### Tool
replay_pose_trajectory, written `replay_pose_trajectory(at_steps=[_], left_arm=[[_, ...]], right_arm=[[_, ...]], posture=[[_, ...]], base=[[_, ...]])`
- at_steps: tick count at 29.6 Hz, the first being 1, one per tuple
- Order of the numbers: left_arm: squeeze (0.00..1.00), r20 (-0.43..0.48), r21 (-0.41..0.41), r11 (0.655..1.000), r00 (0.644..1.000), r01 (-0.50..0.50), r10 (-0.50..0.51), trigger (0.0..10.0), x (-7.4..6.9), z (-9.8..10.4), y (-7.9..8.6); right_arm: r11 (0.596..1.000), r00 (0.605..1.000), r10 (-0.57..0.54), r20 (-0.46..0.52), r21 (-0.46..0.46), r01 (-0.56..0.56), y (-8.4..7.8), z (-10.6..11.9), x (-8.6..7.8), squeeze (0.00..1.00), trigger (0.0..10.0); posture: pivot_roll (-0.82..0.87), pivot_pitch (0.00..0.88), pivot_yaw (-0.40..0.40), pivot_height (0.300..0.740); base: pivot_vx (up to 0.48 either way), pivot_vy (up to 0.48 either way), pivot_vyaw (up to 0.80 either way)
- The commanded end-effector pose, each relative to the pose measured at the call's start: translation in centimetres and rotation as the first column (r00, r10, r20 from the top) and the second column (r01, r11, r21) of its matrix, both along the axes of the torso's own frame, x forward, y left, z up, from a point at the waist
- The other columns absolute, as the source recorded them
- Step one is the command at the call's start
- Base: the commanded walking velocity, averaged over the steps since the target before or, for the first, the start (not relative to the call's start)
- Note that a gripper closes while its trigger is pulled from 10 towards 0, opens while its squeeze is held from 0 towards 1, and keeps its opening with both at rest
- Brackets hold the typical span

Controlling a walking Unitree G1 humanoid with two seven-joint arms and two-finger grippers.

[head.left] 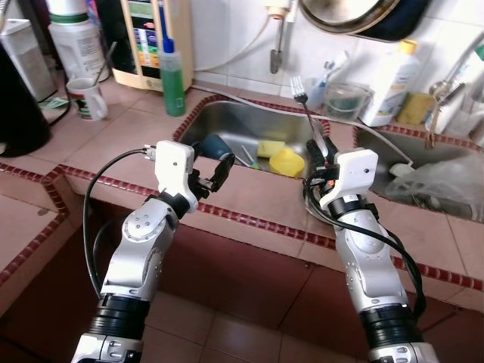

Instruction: Kitchen organization

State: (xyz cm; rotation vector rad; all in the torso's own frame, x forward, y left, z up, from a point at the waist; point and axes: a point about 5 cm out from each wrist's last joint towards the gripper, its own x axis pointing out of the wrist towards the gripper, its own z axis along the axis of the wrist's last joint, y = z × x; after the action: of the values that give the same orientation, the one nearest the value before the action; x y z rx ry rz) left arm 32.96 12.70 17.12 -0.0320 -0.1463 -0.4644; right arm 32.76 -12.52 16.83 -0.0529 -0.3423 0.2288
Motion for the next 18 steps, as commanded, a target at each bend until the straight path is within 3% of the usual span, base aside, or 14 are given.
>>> replay_pose_trajectory(at_steps=[1, 14, 18], left_arm=[[0.00, 0.003, 0.020, 1.000, 1.000, 0.018, -0.018, 10.0, -0.07, 0.04, -0.70], [0.00, 0.026, 0.074, 0.997, 0.999, 0.018, -0.020, 10.0, 0.20, 0.28, -0.42], [0.00, 0.025, 0.060, 0.998, 1.000, 0.017, -0.018, 10.0, 0.42, 0.56, 0.01]], right_arm=[[1.000, 1.000, -0.024, 0.009, 0.000, 0.024, -0.83, 0.47, 0.09, 0.00, 10.0], [0.999, 0.999, -0.039, 0.000, -0.001, 0.039, -1.14, 0.62, 0.31, 0.00, 10.0], [0.999, 1.000, -0.028, 0.013, 0.020, 0.028, -1.05, 0.79, 0.21, 0.00, 10.0]], posture=[[0.14, 0.009, -0.033, 0.740], [0.14, 0.028, -0.034, 0.740], [0.14, 0.030, -0.031, 0.740]], base=[[0.000, 0.000, 0.00], [0.000, 0.000, -0.76], [0.000, 0.000, -0.21]])
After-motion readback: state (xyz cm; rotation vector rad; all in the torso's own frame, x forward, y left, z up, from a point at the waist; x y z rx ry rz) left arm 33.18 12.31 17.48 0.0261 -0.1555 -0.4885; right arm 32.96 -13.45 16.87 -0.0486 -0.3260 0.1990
